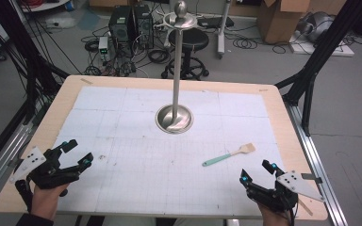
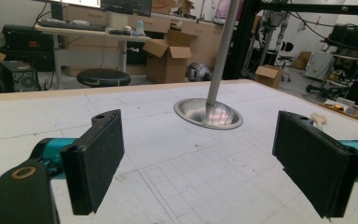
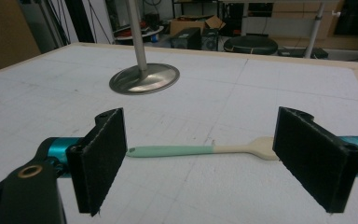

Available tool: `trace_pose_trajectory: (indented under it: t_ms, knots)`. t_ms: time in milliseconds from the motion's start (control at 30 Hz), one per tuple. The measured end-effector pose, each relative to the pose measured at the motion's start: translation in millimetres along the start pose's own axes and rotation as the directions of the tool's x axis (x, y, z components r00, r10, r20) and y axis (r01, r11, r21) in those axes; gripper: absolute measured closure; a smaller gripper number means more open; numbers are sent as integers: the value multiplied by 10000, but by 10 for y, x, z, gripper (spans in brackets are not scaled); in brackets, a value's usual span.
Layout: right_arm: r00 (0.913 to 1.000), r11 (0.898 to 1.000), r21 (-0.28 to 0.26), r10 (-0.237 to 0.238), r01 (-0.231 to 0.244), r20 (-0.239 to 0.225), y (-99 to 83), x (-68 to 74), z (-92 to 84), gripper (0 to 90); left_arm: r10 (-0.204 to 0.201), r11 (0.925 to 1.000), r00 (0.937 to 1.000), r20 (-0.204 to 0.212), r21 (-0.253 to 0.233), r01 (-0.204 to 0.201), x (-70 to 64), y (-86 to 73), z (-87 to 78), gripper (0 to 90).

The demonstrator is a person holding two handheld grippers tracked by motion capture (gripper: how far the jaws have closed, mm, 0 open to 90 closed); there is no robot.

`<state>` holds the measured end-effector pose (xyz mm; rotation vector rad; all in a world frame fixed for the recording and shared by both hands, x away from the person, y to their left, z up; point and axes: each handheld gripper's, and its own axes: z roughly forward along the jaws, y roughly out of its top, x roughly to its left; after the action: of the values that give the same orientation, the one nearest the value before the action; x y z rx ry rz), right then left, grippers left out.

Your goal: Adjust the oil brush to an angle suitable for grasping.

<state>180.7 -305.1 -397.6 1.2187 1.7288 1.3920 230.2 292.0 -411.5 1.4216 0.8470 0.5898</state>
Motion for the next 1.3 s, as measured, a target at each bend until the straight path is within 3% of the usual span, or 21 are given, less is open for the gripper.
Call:
trace_pose_trajectory:
  t_ms: [300, 433, 567, 633, 700, 800, 900, 933, 967, 1067, 1100, 1133, 1233, 1300]
  knots:
    - [9998, 9998, -26, 174, -174, 37, -20, -32, 4, 165, 167, 9997, 9999, -7, 163, -167, -7, -14, 42, 169]
    - [9997, 9997, 82, 242, -242, -14, -20, -28, 58, 185, 65, 9999, 10000, -19, 91, -65, -5, -15, 21, 169]
    - [9989, 9990, 236, 376, -369, -291, 6, -18, 181, 316, 76, 9999, 10000, 31, 113, -76, -5, -21, 35, 169]
    - [9981, 9984, 315, 487, -475, -368, 22, -18, 206, 334, 91, 9998, 9999, 66, 170, -92, -7, -26, 36, 171]
    - [9958, 9966, 436, 723, -699, -562, 73, -41, 314, 395, 124, 9997, 9998, 124, 203, -126, -16, -32, 33, 171]
    - [9957, 9961, 629, 660, -619, -655, 120, -83, 462, 507, 58, 9998, 9999, 127, 168, -60, -10, -27, 36, 173]
    - [9953, 9955, 693, 691, -643, -684, 157, -117, 582, 551, 20, 9999, 10000, 85, 163, -22, 4, -28, 35, 173]
    - [9940, 9936, 891, 765, -695, -777, 197, -150, 716, 637, 10, 9999, 10000, 71, 142, -11, 15, -25, 30, 173]
    - [9940, 9936, 891, 765, -695, -777, 197, -150, 716, 637, 10, 9999, 10000, 71, 142, -11, 15, -25, 30, 173]
    - [9988, 9898, 1417, 190, -125, -445, 287, -169, 949, 791, -1, 9999, 9999, 133, 164, -1, 19, -28, 27, 179]
    - [9988, 9898, 1417, 190, -125, -445, 287, -169, 949, 791, 4, 9999, 9999, 150, 172, -6, 17, -31, 28, 179]
    - [9997, 9876, 1566, -107, 143, -241, 317, -172, 1031, 891, 32, 9998, 9998, 200, 200, -36, 13, -34, 32, 187]
    - [9996, 9818, 1882, -269, 261, 15, 324, -185, 1109, 895, 31, 9998, 9998, 214, 212, -35, 12, -34, 36, 188]
    - [9996, 9700, 2429, 73, -135, 264, 282, -268, 1230, 895, 16, 9998, 9998, 210, 209, -20, 11, -34, 38, 189]
